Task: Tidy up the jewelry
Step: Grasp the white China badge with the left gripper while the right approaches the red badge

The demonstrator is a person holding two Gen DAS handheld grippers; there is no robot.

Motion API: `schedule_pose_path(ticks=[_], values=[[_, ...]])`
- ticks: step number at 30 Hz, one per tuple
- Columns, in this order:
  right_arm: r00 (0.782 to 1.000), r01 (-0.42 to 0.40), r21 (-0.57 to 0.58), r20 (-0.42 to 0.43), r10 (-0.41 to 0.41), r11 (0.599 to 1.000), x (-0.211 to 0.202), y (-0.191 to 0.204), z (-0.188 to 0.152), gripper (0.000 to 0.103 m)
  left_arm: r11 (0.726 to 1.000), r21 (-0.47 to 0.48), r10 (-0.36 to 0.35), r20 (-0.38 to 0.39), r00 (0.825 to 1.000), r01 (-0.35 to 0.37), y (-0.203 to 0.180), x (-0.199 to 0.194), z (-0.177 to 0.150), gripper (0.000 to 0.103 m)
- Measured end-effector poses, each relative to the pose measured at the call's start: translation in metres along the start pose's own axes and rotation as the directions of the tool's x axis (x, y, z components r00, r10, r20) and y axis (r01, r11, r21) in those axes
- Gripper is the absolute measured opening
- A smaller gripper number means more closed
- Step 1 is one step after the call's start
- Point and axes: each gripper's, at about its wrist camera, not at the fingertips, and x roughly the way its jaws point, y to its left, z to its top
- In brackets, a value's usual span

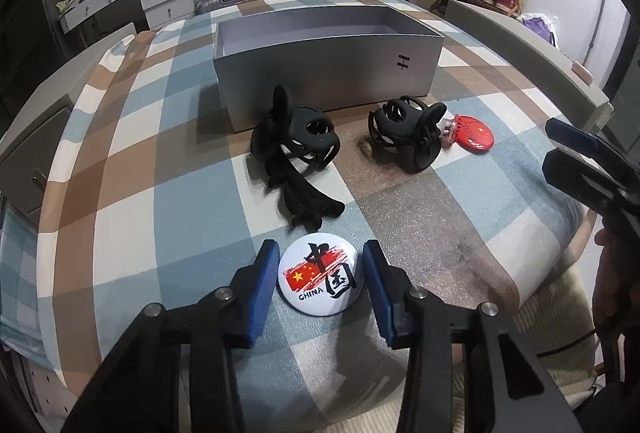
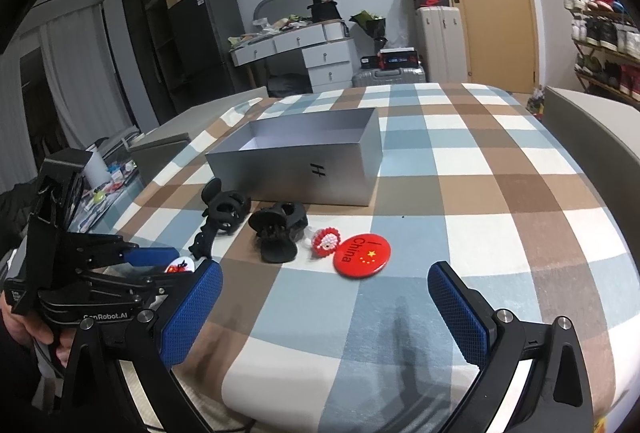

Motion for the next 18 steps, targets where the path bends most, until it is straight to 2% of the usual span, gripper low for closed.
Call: schedule_pose_path(ticks=[12, 15, 18], values=[[1.000, -0.005, -0.007, -0.023, 0.005, 1.000, 0.008, -0.011, 0.005, 0.103, 0.998, -0.064, -0.019, 0.041, 0.999, 0.021, 0.012, -0.010, 0.004, 0.037], [0.998, -0.015, -0.018, -0.060, 0.014, 1.000, 0.019, -0.015, 0.008, 0.103, 0.997, -0.072, -0.022, 0.052, 0.998, 0.026, 0.015, -0.013, 0.005, 0.037], [0.995, -0.011, -0.051, -0.099, 0.006, 0.999, 0.032, -0.015, 0.010, 0.097, 0.997, -0.078, -0.024, 0.056, 0.998, 0.029, 0.017, -0.014, 0.004, 0.037]])
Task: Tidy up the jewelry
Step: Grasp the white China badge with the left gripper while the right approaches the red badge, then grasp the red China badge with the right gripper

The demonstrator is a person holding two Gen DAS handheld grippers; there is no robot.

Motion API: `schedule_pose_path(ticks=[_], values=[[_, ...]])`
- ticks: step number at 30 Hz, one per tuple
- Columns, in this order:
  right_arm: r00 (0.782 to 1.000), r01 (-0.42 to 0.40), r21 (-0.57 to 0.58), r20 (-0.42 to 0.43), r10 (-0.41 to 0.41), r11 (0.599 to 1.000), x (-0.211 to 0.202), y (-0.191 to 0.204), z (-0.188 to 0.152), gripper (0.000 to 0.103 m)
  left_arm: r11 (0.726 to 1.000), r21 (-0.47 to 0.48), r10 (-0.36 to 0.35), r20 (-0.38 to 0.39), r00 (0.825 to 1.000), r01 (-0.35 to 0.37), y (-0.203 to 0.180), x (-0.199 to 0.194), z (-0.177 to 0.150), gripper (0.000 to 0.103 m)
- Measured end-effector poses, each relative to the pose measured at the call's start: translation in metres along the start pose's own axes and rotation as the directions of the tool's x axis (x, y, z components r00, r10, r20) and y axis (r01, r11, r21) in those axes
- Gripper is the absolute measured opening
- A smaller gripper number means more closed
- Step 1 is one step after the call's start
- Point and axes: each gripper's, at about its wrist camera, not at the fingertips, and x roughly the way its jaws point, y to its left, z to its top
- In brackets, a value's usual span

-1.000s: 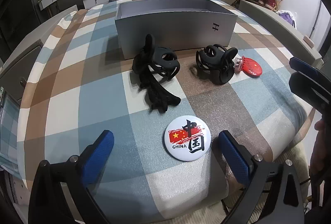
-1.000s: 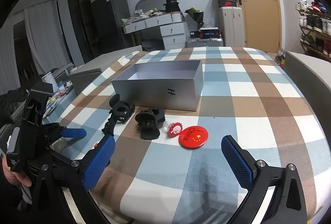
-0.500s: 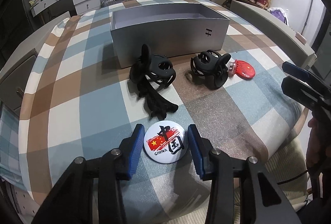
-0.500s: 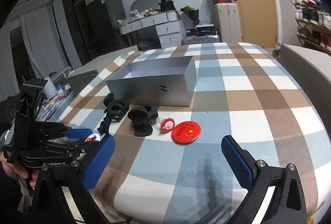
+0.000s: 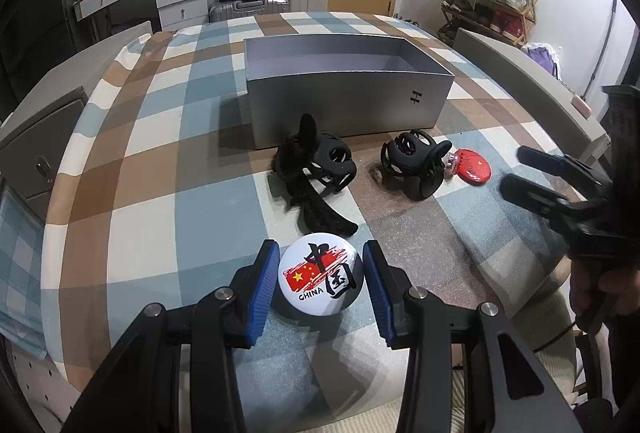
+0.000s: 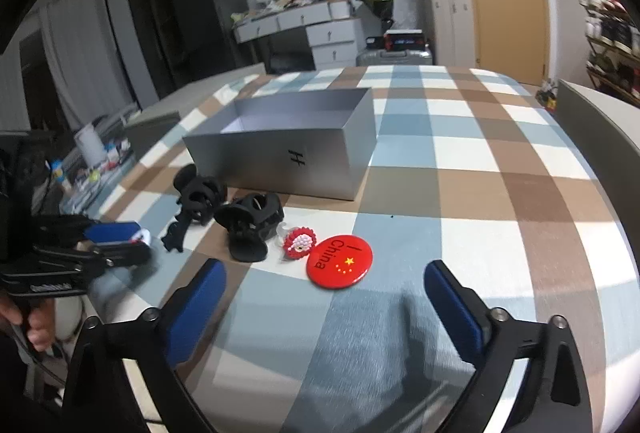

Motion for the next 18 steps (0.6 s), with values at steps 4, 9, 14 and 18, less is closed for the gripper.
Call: schedule_pose_path(ticks=[4, 9, 14, 18], values=[[0.999, 0.005, -0.006, -0.047, -0.005, 1.000, 0.015, -0.001, 0.005, 0.084, 1.000, -0.009, -0.002, -0.002, 1.000, 0.002, 0.003, 0.001, -0.001, 0.037], [0.994, 0.049, -0.075, -0.095, -0.056, 0.996, 0.028, 0.004, 0.005, 0.063, 1.000, -0.011, 0.000, 0.002, 1.000, 0.000, 0.005, 0.000, -0.002, 0.037], [0.989, 0.108, -0.160, -0.087, -0.123, 0.981, 0.030, 0.012, 0.002, 0.042, 1.000, -0.020, 0.001, 0.005, 1.000, -0.001, 0.007, 0.000, -0.002, 0.037], [0.988, 0.126, -0.183, -0.069, -0.140, 0.975, 0.026, 0.014, -0.002, 0.041, 1.000, -0.019, 0.002, 0.007, 1.000, -0.002, 0.008, -0.002, -0.002, 0.037]])
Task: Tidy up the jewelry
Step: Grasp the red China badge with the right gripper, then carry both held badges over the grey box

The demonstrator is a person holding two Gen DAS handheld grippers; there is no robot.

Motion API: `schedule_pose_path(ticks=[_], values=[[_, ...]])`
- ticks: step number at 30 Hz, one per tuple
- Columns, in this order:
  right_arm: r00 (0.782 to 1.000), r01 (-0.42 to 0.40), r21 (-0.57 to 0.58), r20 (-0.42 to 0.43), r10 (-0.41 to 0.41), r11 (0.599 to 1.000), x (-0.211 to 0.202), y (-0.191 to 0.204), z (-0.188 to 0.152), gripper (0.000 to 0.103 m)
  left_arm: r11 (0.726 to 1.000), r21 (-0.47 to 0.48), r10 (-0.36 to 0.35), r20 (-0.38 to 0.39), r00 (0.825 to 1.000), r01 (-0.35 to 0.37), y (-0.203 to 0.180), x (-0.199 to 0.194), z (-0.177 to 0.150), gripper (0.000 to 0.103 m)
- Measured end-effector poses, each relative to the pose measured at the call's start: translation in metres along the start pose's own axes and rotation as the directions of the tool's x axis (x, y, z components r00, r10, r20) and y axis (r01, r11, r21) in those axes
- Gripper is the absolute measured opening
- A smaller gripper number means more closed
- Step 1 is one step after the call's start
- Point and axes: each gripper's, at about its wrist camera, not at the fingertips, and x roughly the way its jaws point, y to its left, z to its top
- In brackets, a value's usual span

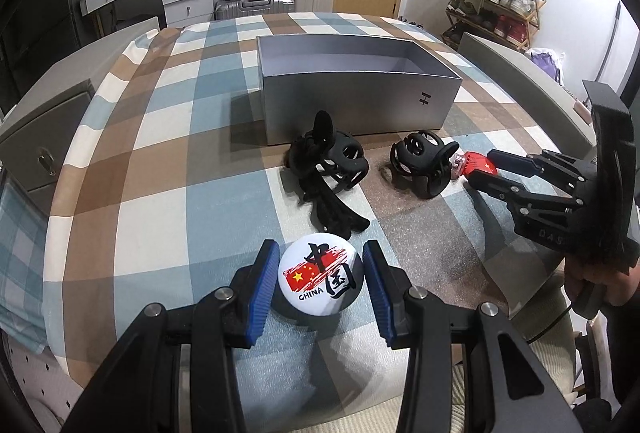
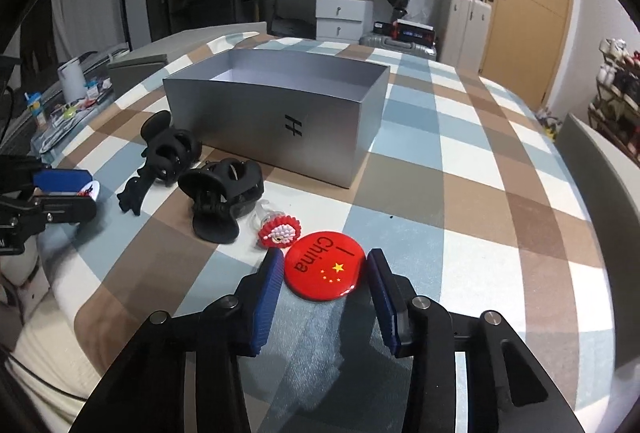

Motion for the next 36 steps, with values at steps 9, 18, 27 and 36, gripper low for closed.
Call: schedule_pose_path(ticks=[9, 18, 27, 36], values=[[0.997, -0.039, 0.117, 0.077, 0.030, 0.992, -0.027, -0.021, -0.006, 0.041, 0.999, -0.038, 0.004, 0.023, 1.000, -0.003, 0.009, -0.008, 0.006, 0.037], [0.982, -0.137, 0.179, 0.156, 0.109, 0.974, -0.052, -0.027, 0.018, 0.042, 0.999, -0.043, 0.000, 0.071, 0.997, 0.003, 0.009, -0.020, 0.026, 0.037], [0.942, -0.225, 0.101, 0.275, 0.190, 0.969, -0.074, -0.011, 0.068, 0.042, 1.000, 0.001, -0.008, 0.142, 0.990, 0.008, 0.005, -0.026, 0.061, 0.037], [0.914, -0.298, 0.077, 0.311, 0.261, 0.952, -0.058, -0.011, 0.107, 0.042, 0.999, 0.024, -0.038, 0.196, 0.980, 0.034, 0.003, -0.017, 0.100, 0.037]])
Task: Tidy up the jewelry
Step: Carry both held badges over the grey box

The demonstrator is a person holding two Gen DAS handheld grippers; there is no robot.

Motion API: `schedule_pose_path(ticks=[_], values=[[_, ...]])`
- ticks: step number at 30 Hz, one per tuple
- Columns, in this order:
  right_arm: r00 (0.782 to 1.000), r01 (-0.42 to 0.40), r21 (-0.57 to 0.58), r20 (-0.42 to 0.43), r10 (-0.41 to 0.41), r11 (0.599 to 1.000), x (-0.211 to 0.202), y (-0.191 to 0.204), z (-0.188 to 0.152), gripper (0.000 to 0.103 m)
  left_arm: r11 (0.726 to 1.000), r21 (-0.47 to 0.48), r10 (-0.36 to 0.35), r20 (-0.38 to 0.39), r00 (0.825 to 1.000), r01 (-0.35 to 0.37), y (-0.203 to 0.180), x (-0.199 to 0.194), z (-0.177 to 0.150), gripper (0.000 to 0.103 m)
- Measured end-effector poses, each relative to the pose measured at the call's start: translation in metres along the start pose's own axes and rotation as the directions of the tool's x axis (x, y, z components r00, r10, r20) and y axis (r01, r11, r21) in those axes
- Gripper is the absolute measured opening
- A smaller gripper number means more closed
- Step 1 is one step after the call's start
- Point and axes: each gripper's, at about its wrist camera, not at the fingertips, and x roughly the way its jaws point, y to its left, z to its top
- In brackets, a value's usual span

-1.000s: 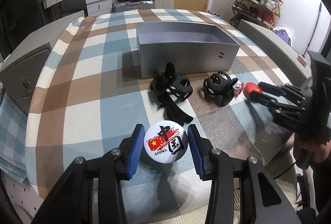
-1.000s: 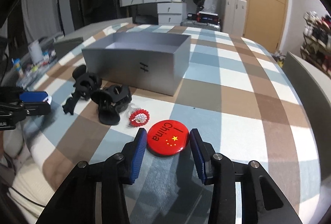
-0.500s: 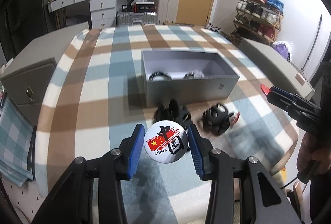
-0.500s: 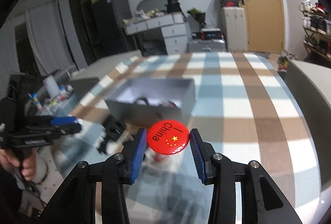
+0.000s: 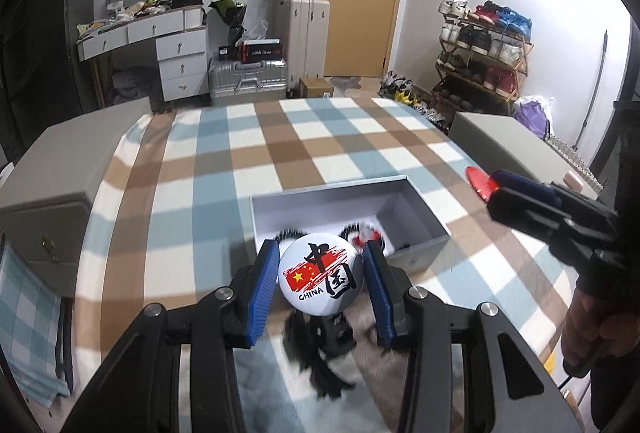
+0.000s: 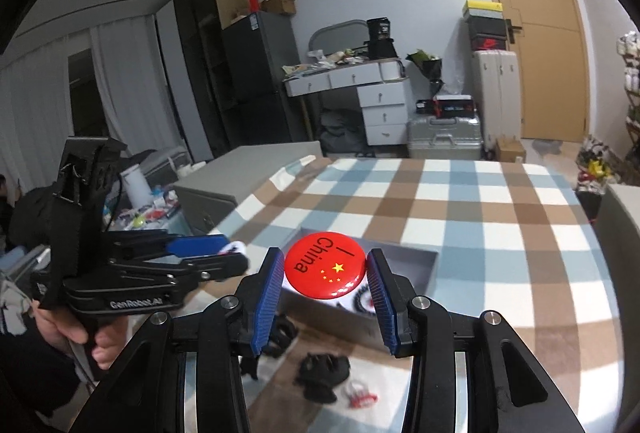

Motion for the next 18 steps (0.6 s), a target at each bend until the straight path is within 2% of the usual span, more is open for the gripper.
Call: schedule_pose_path(ticks=[6, 18], values=[[1.000, -0.023, 0.008, 0.001, 0.023, 1.000, 0.019, -0.010, 0.013, 0.042, 0.999, -0.019, -0.039, -0.013, 0.999, 0.038, 0.004, 0.027, 0.010, 0.037], [0.999, -0.037, 0.000, -0.036, 0.037, 0.999, 0.059, -0.024, 0.021, 0.042, 0.996, -0.074, -0.058, -0.015, 0.998, 0.057, 0.013, 0.054, 0.021, 0.037]])
